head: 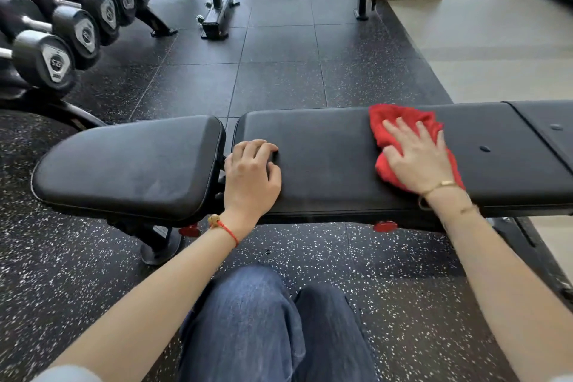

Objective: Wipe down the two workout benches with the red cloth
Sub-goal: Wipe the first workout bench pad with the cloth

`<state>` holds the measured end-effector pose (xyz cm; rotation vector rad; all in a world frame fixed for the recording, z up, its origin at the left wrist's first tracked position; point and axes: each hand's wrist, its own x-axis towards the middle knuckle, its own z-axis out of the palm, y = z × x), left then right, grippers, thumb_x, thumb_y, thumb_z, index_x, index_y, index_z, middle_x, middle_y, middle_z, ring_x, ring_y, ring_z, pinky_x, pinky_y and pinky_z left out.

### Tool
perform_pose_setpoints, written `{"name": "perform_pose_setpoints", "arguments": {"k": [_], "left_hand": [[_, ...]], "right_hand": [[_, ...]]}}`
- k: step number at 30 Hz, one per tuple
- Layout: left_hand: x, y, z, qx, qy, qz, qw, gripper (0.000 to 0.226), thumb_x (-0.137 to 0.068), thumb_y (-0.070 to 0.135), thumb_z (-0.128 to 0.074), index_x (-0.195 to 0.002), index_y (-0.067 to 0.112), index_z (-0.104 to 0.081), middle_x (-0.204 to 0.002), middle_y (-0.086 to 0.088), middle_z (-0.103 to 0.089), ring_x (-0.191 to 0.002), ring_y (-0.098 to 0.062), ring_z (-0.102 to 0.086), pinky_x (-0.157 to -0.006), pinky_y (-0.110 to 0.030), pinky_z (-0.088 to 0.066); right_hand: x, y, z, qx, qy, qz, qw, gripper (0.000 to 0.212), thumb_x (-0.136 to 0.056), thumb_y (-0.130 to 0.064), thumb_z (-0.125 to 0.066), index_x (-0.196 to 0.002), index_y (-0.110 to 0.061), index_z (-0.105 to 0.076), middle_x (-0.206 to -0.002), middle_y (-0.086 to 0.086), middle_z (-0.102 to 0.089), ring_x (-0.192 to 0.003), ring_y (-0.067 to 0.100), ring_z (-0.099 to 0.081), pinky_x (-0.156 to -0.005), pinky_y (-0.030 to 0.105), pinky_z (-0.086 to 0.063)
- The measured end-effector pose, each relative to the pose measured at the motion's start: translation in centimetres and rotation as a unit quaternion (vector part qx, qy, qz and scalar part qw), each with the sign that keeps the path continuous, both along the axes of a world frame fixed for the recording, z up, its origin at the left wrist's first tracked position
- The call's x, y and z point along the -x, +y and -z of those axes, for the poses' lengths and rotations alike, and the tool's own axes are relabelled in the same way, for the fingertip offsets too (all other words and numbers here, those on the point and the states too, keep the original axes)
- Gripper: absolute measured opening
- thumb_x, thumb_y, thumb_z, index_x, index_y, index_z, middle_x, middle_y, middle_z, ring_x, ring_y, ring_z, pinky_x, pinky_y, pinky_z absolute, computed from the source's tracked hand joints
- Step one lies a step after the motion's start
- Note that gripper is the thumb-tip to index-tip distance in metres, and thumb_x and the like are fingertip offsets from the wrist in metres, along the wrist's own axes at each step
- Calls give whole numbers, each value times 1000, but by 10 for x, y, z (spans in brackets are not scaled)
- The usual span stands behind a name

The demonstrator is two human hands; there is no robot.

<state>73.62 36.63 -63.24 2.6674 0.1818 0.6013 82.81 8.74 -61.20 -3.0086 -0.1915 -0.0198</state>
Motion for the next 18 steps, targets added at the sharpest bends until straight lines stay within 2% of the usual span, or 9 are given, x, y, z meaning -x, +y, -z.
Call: {"name": "perform_pose_setpoints", "arguments": {"k": [3,8,12,15,18], "left_hand": [[-1,-3,-1,-10,7,-9,1000,26,-85,17,-54,-109,18,-64,-118,1,-61,-120,-25,-48,-100,-44,-39],[-3,-1,0,-3,5,-8,1000,25,-84,18,-55,-108,20,-64,-118,1,-62,-120,-24,-49,-103,-45,-38],[-3,2,1,9,-2,1,1000,26,-83,16,-55,-107,20,-66,-117,2,-63,-120,-23,-51,-100,-44,-40],[-2,4,3,13,-9,5,1000,27,-84,16,-55,-109,20,-66,-118,2,-63,-120,-22,-51,-100,-43,-40],[-1,2,2,8,-7,5,1000,28,-86,16,-54,-111,19,-66,-119,2,-63,-121,-22,-51,-101,-43,-40]], "right_hand": [[-39,24,-7,-12,25,30,999,56,-98,-40,-32,-153,-37,-19,-162,-7,-13,-150,28,-9,-119,53,3],[-8,110,-1,-3,-6,-136,991,58,-97,-41,-34,-152,-39,-19,-162,-10,-16,-150,24,-10,-120,50,3],[32,97,4,-21,-24,-219,975,57,-95,-43,-37,-151,-42,-22,-160,-13,-18,-150,21,-11,-121,46,2],[32,56,7,-34,-27,-201,979,59,-91,-45,-34,-149,-42,-26,-159,-13,-21,-149,19,-14,-121,46,0],[-4,26,5,-18,-18,-103,994,55,-96,-40,-39,-150,-40,-26,-160,-10,-21,-149,22,-14,-120,50,0]]}}
